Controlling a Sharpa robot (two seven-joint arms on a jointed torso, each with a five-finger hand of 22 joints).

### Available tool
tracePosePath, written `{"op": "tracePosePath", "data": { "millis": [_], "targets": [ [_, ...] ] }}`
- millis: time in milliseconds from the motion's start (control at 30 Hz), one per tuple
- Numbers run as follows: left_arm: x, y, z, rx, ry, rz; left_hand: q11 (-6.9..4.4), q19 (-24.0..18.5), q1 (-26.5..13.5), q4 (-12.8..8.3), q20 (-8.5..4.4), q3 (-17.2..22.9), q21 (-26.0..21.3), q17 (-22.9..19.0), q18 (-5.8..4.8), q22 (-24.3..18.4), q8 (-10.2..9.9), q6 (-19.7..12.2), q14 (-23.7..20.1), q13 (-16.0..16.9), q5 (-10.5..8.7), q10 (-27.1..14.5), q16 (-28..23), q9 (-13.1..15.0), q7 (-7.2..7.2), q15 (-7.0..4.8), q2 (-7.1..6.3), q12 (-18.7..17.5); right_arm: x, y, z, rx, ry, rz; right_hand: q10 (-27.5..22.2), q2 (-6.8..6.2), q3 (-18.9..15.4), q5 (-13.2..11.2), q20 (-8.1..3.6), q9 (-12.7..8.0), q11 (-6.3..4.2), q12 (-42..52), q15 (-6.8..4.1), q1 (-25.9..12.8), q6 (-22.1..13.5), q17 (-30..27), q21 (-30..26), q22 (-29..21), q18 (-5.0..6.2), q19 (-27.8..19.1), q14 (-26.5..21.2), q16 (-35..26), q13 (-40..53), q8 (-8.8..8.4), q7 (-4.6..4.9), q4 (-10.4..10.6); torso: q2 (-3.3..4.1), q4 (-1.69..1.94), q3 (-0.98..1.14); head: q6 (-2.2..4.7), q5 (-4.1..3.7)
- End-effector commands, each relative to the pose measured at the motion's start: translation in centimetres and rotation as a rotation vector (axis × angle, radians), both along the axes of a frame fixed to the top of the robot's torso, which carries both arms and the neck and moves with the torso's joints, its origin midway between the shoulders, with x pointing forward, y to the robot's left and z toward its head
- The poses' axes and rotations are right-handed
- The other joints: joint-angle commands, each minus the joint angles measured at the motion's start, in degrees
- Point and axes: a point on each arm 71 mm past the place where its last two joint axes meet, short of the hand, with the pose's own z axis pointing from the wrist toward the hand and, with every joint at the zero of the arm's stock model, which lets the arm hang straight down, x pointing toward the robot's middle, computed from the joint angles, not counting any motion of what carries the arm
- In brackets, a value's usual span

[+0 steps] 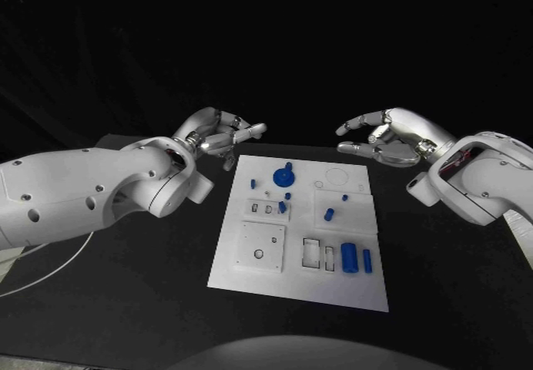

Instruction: Assemble the parts on the task board

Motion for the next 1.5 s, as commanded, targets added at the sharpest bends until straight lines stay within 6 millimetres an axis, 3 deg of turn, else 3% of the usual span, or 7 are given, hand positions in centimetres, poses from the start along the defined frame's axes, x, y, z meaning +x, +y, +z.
{"op": "tracePosePath", "data": {
  "millis": [33, 133, 267, 400, 533, 833, 1500],
  "targets": [
    [0.0, -0.4, -1.5, 0.42, 0.227, -0.019, -3.29, 5.5, -4.2, -0.3, -0.66, 1.3, 10.4, 15.6, -2.37, 16.1, 0.7, 2.6, 6.4, 30.4, -0.09, 8.9, 0.3, 0.7, -0.69, -0.6, -0.44, 9.0, 0.2, -0.4, -1.0, 0.037, 0.17, -0.041, 6.1, 1.06, -0.6, 0.9, 0.04, 0.0, 0.48, 0.2, 0.51, 0.3, 0.8, 15.0, 0.8, 11.3, -0.17, 0.8, 6.1, 0.2, 15.1, 0.39, 0.07, 0.1, -1.14, -1.76, 0.93, -0.86, 1.02],
    [0.1, -0.9, -2.0, 0.566, 0.366, -0.048, -3.71, 8.0, -7.7, 0.2, -0.97, 2.7, 14.3, 15.6, -3.44, 23.1, 0.0, 4.6, 6.4, 30.4, 0.06, 8.9, 0.3, 1.1, -1.32, -1.09, -0.74, 9.0, 0.1, -0.4, -1.7, 0.027, 0.227, -0.049, 6.1, 1.41, -0.7, 1.1, 0.07, 0.0, 0.52, 0.2, 0.54, 0.6, 1.0, 15.0, 0.7, 11.2, -0.13, 0.6, 6.1, 0.2, 15.1, 0.53, 0.1, 0.1, -1.54, -2.7, 1.5, -1.57, 1.96],
    [0.3, -1.6, -2.8, 0.711, 0.53, -0.071, -3.77, 8.8, -10.2, 0.2, -1.06, 3.3, 15.4, 15.6, -3.75, 25.2, -1.7, 5.5, 6.4, 30.4, 0.44, 8.9, 0.3, 1.0, -1.46, -1.33, -0.06, 9.0, -0.1, -0.3, -2.2, 0.018, 0.27, -0.049, 6.1, 2.03, -0.9, 1.7, 0.12, -0.1, 0.56, 0.2, 0.59, 0.9, 1.2, 15.0, 0.8, 11.2, -0.14, 0.6, 6.1, 0.2, 15.1, 0.61, 0.12, 0.1, -1.59, -3.59, 1.99, -2.01, 2.47],
    [0.7, -2.6, -3.2, 0.798, 0.62, -0.086, -4.08, 9.8, -10.1, 0.1, -1.32, 3.7, 16.1, 15.6, -4.0, 26.7, -3.6, 6.9, 6.4, 30.4, 5.12, 8.9, 0.3, 0.9, -1.69, -1.63, 1.33, 9.0, -0.4, 0.0, -2.5, 0.01, 0.301, -0.044, 6.1, 2.59, -1.2, 2.5, 0.17, -0.1, 0.59, 0.2, 0.63, 1.2, 1.3, 15.0, 0.8, 11.2, -0.13, 0.6, 6.1, 0.2, 15.1, 0.63, 0.15, 0.1, -1.1, -4.43, 2.32, -2.17, 2.87],
    [1.1, -3.3, -3.2, 0.822, 0.631, -0.076, -4.73, 10.9, -9.2, 0.0, -1.8, 3.6, 16.6, 15.6, -4.3, 28.2, -3.9, 9.4, 6.4, 30.4, 8.73, 8.9, 0.3, 1.5, -2.42, -2.27, 2.33, 9.0, -0.7, 0.1, -2.6, 0.009, 0.316, -0.04, 6.1, 2.98, -1.6, 3.9, 0.21, -0.3, 0.62, 0.2, 0.67, 1.6, 1.4, 15.0, 0.8, 11.2, -0.1, 0.5, 6.1, 0.2, 15.1, 0.62, 0.18, 0.1, -0.57, -4.87, 2.46, -2.47, 3.15],
    [2.1, -5.3, -3.3, 0.877, 0.599, -0.062, -5.76, 12.6, -10.5, 0.0, -2.8, 2.4, 17.4, 15.6, -4.84, 30.5, -4.0, 11.9, 6.4, 30.4, 8.97, 8.9, 0.3, 3.0, -3.35, -3.29, 3.62, 9.0, -0.7, 0.3, -2.8, 0.004, 0.339, -0.036, 6.1, 3.63, -2.5, 6.8, 0.29, -0.6, 0.68, 0.2, 0.74, 2.4, 1.3, 15.0, 0.6, 11.0, 0.01, 0.0, 6.1, 0.2, 15.1, 0.52, 0.22, 0.0, -0.19, -5.3, 2.77, -2.91, 4.19],
    [3.1, -5.2, -5.2, 0.962, 0.603, -0.043, -6.39, 13.2, -7.3, -0.2, -3.53, 2.6, 17.4, 15.6, -4.97, 31.1, -4.9, 12.9, 6.4, 30.4, 13.16, 8.9, 0.3, 5.8, -3.95, -3.96, 4.42, 9.0, -0.5, 0.1, -3.2, -0.026, 0.385, -0.049, 6.1, 4.37, -3.4, 11.1, 0.39, -1.0, 0.74, 0.2, 0.8, 3.9, 1.1, 15.0, 0.0, 10.7, 0.23, -0.9, 6.1, 0.2, 15.1, 0.29, 0.27, 0.0, -0.59, -5.08, 2.62, -3.23, 3.68]
  ]
}}
